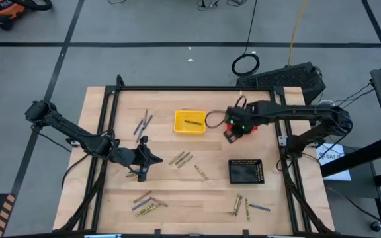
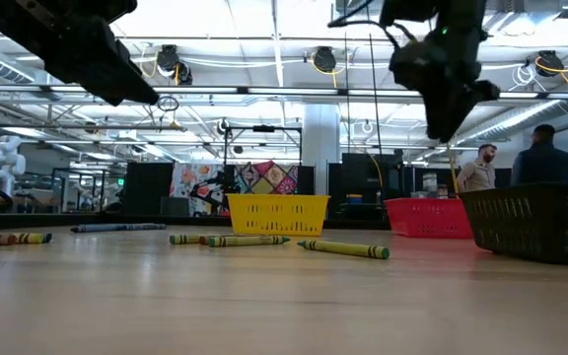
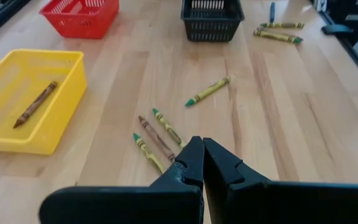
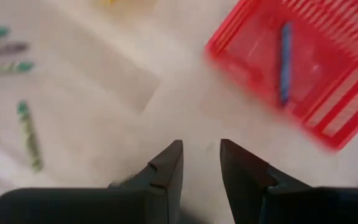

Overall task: Sort crayons
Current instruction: Put the green crayon into the black bin

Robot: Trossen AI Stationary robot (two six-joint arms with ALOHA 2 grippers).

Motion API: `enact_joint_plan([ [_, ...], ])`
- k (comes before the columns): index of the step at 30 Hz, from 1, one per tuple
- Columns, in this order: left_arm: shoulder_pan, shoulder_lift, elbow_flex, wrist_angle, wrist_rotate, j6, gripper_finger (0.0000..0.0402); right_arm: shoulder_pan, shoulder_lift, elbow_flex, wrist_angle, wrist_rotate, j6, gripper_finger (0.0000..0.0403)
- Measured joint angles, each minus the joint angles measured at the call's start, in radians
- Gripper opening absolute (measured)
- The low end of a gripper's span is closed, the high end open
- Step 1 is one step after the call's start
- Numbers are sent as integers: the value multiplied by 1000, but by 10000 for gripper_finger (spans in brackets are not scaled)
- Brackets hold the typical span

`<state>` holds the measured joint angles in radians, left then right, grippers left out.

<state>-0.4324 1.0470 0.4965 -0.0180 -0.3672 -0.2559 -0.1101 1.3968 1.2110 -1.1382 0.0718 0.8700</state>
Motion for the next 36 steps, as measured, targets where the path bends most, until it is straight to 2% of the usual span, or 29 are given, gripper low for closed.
enact_joint_plan([
  [5, 0, 0, 0, -1, 0, 3, 2, 155, 0, 0, 6, -52, 148, 94],
  [16, 0, 0, 0, 0, 0, 8, 2, 463, 0, 1, 53, -45, 488, 94],
  [24, 0, 0, 0, 0, 0, 9, 2, 641, 1, 1, 138, -18, 762, 93],
  [28, 0, 0, 0, 0, 0, 32, 2, 725, 27, 2, 165, 33, 894, 93],
  [36, 0, 0, 0, 1, 0, 58, 2, 859, 158, 2, 272, 32, 1109, 93],
])
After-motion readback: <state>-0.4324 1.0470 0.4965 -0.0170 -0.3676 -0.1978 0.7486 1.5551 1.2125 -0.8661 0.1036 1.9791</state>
